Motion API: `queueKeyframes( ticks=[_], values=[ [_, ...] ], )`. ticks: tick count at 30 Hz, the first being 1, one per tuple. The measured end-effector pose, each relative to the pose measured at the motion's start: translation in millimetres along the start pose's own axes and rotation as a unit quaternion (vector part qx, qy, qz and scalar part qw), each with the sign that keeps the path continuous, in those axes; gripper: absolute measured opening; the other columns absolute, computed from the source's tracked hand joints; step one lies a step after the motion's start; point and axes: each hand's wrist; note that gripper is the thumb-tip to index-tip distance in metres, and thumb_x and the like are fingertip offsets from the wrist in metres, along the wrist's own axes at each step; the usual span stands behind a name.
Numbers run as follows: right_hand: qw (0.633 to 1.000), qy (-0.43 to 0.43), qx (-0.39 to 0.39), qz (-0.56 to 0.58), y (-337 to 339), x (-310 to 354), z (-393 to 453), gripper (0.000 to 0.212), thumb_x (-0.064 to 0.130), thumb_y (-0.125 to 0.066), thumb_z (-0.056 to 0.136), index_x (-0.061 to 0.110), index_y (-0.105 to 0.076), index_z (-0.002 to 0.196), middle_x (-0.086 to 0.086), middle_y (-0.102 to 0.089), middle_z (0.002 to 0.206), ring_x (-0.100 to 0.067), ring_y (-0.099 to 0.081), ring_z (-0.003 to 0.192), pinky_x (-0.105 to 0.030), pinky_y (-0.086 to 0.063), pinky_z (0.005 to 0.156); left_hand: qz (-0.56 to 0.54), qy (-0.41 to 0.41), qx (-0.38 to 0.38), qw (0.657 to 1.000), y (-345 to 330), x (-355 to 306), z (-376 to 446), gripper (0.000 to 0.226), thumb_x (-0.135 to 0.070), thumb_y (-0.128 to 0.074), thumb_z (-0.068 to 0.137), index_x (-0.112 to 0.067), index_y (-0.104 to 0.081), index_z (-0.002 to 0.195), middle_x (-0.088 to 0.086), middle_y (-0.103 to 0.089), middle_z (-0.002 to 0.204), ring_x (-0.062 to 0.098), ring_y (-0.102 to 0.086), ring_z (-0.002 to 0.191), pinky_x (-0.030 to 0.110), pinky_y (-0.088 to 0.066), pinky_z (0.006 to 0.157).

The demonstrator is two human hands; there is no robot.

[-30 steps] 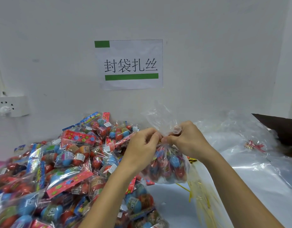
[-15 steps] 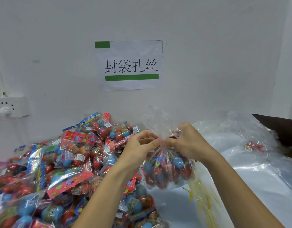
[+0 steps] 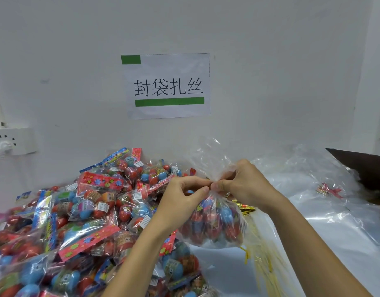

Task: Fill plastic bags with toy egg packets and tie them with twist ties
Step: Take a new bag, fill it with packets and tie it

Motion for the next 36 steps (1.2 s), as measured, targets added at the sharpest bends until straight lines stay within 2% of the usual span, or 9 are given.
queueKeyframes(
  ticks=[2,6,11,18,24,28,31,34,36],
  values=[
    [1.0,-0.015,-0.001,0.013,-0.1,-0.6,-0.9,0.022,0.017,-0.081,0.083,0.022,-0.076,0.062,0.0,-0.074,0.063,-0.013,-0.073,0.061,-0.019,-0.057,0.055,0.014,-0.004,-0.006,1.0,-2.9,0.6,0.0,0.027,-0.009,-0.068,0.093,-0.034,-0.077,0.093,-0.019,-0.074,0.088,0.001,-0.069,0.087,0.013,-0.051,0.075],
    [0.998,-0.029,-0.021,0.061,-1.1,-0.6,-1.4,0.012,0.012,-0.082,0.081,0.012,-0.08,0.069,-0.004,-0.074,0.064,-0.016,-0.074,0.061,-0.024,-0.06,0.058,0.003,-0.012,-0.027,1.0,-6.0,-0.2,0.3,0.031,-0.009,-0.067,0.093,-0.038,-0.077,0.092,-0.017,-0.076,0.087,0.0,-0.07,0.085,0.013,-0.051,0.073],
    [0.993,-0.033,-0.041,0.106,-2.4,-1.0,-0.2,0.012,0.008,-0.085,0.076,0.008,-0.078,0.067,-0.009,-0.074,0.065,-0.021,-0.075,0.064,-0.028,-0.062,0.061,-0.012,-0.022,-0.03,0.999,-6.7,-4.0,-0.6,0.03,-0.008,-0.066,0.094,-0.037,-0.077,0.094,-0.016,-0.077,0.085,-0.002,-0.07,0.083,0.011,-0.05,0.07],
    [0.989,-0.027,-0.047,0.137,-5.2,-1.3,-0.1,0.004,0.004,-0.079,0.082,0.002,-0.079,0.079,-0.01,-0.074,0.066,-0.018,-0.074,0.062,-0.02,-0.056,0.055,-0.008,-0.013,-0.03,0.999,-6.9,-2.7,-1.1,0.034,-0.01,-0.066,0.094,-0.042,-0.076,0.09,-0.016,-0.077,0.085,-0.001,-0.07,0.084,0.011,-0.051,0.07],
    [0.982,-0.014,-0.076,0.173,-8.6,-1.5,1.3,0.004,0.0,-0.081,0.079,0.002,-0.079,0.076,-0.011,-0.075,0.068,-0.022,-0.074,0.061,-0.024,-0.057,0.055,-0.018,-0.006,-0.04,0.999,-5.0,-4.1,1.3,0.036,-0.009,-0.068,0.093,-0.043,-0.075,0.083,-0.018,-0.076,0.083,-0.002,-0.071,0.081,0.009,-0.05,0.069],
    [0.98,-0.017,-0.073,0.183,-8.5,-2.3,0.8,0.008,0.001,-0.081,0.079,0.005,-0.078,0.072,-0.011,-0.074,0.067,-0.024,-0.072,0.06,-0.028,-0.057,0.054,-0.041,0.018,-0.042,0.998,-5.4,-2.0,3.6,0.034,-0.01,-0.068,0.093,-0.04,-0.077,0.08,-0.011,-0.078,0.085,0.005,-0.073,0.085,0.014,-0.053,0.073],
    [0.98,-0.017,-0.074,0.182,-9.7,-1.7,0.7,0.01,0.003,-0.082,0.078,0.008,-0.079,0.069,-0.013,-0.073,0.067,-0.023,-0.069,0.06,-0.03,-0.055,0.056,-0.076,0.032,-0.042,0.996,-5.5,-0.9,4.6,0.037,-0.007,-0.068,0.093,-0.038,-0.08,0.076,-0.006,-0.078,0.084,0.006,-0.073,0.082,0.013,-0.052,0.07],
    [0.981,-0.018,-0.076,0.176,-10.1,0.3,0.6,0.011,0.006,-0.083,0.077,0.011,-0.079,0.068,-0.01,-0.073,0.066,-0.018,-0.067,0.058,-0.026,-0.05,0.054,-0.108,0.049,-0.038,0.992,-6.0,0.4,4.5,0.035,-0.008,-0.066,0.093,-0.036,-0.081,0.078,-0.004,-0.078,0.085,0.006,-0.073,0.082,0.013,-0.052,0.069],
    [0.981,-0.016,-0.075,0.177,-9.4,1.5,-0.1,0.01,0.006,-0.084,0.076,0.011,-0.079,0.068,-0.009,-0.074,0.067,-0.018,-0.068,0.059,-0.027,-0.054,0.056,-0.123,0.063,-0.036,0.99,-6.4,2.3,4.5,0.03,-0.01,-0.066,0.094,-0.033,-0.082,0.082,-0.003,-0.078,0.088,0.009,-0.073,0.085,0.016,-0.053,0.072]
  ],
)
Point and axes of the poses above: each hand's wrist, its own z-axis towards the middle knuckle, its own y-axis out of the back of the hand, x = y × z
